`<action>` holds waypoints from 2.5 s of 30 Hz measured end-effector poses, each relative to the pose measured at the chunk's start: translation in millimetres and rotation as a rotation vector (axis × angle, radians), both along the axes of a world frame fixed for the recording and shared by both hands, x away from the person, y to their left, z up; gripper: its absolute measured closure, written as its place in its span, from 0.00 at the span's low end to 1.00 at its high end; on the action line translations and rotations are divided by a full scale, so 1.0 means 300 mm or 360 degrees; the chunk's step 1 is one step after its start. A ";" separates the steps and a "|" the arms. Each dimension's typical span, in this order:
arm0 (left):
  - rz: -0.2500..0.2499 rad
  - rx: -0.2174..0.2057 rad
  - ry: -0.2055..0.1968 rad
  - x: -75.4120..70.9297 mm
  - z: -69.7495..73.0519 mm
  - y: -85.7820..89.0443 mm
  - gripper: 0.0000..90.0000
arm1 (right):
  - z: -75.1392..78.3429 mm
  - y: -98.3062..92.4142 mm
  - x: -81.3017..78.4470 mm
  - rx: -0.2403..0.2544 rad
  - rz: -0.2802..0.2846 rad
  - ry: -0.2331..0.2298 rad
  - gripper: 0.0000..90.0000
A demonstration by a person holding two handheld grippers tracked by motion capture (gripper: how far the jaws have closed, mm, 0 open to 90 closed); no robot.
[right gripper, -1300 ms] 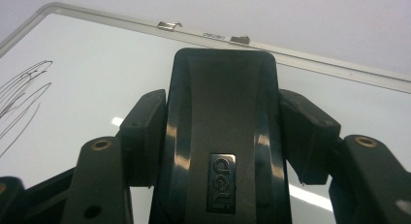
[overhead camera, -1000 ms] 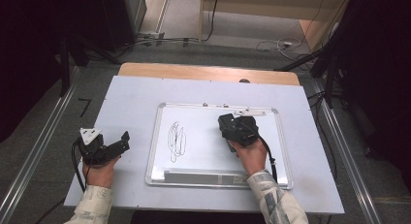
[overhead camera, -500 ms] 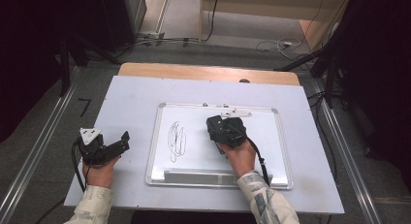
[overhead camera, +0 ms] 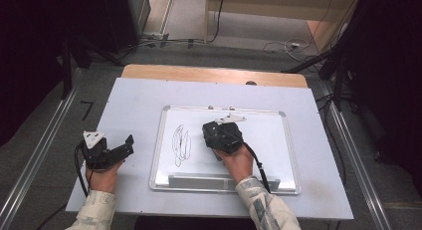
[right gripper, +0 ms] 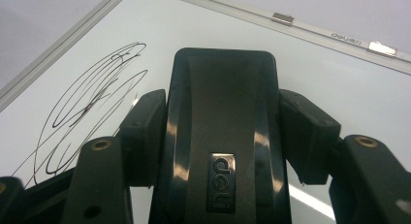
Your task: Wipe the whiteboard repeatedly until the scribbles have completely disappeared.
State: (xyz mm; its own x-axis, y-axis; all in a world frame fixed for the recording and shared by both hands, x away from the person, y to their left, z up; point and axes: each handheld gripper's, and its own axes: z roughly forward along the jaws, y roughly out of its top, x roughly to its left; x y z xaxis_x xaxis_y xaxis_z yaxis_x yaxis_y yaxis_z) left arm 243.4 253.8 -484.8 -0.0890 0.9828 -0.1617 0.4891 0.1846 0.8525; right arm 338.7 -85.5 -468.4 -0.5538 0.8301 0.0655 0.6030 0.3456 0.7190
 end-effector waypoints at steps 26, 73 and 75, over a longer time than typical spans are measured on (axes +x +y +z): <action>-0.0008 -0.0001 -0.0002 0.003 -0.002 0.000 0.05 | -0.016 0.098 0.000 -0.0037 0.0146 -0.0071 0.41; -0.0011 -0.0005 -0.0006 0.007 -0.002 -0.003 0.05 | -0.069 0.176 0.012 -0.0140 0.0253 -0.0005 0.43; -0.0014 -0.0001 -0.0004 0.008 -0.001 -0.004 0.05 | -0.070 0.179 0.011 -0.0134 0.0254 -0.0002 0.43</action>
State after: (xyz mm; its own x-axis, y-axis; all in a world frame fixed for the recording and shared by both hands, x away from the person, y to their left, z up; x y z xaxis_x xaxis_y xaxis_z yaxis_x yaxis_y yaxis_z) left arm 245.7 252.6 -485.2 -0.0799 0.9835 -0.1623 0.4887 0.1806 0.8536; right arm 341.9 -31.7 -489.4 -0.6789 0.7342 -0.0015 0.5347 0.4958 0.6843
